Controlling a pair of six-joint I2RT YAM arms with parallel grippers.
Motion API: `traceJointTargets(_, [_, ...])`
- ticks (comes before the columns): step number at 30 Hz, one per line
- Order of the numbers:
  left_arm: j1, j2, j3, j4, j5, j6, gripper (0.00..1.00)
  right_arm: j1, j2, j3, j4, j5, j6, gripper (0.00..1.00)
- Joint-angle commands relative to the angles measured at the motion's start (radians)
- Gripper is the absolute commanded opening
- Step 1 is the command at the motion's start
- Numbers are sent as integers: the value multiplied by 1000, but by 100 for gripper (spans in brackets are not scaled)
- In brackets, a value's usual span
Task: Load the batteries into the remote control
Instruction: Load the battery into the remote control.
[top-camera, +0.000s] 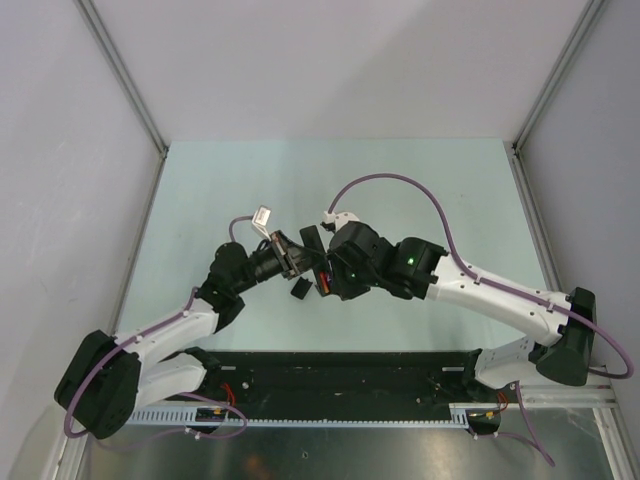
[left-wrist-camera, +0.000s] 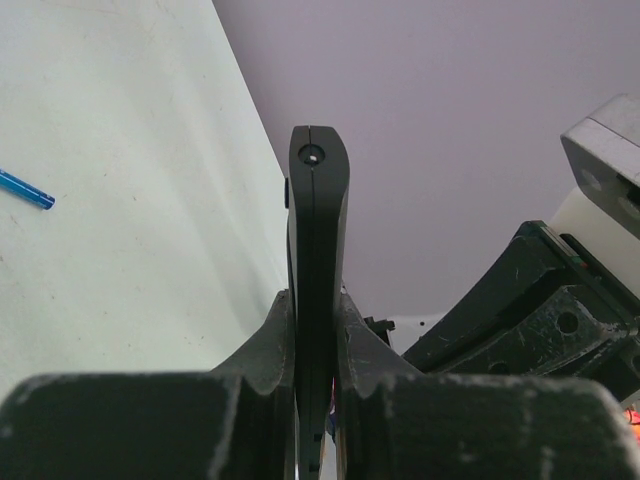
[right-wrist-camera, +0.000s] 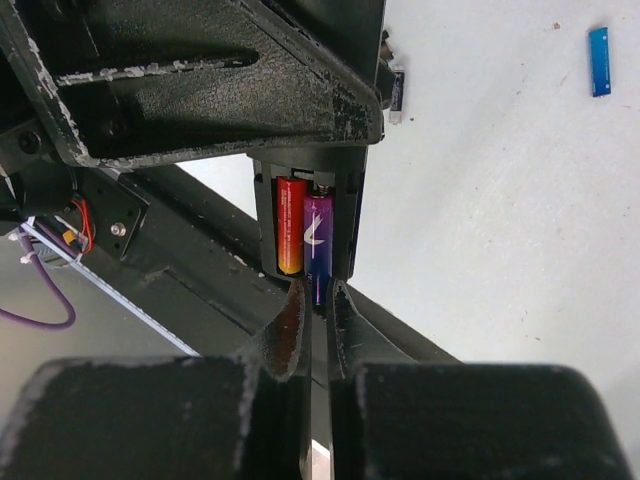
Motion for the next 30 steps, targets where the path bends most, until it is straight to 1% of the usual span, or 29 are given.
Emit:
traceJointTargets(1, [-22,-44,-5,75,17,-32,0,-17,16,38,23,7,9,0])
traceJointTargets(16, [-42,-56,-6,101,34,-81,0,-46,28,38,35,-3,9,0])
traceJointTargets(23, [-42,-26,3,185,80,-225,0,-45,36,87,-11,-19,-12,0])
traceJointTargets(30, [-42,-4,67,193,97,-305,0,-46,71,161,-118,-28,-20,0])
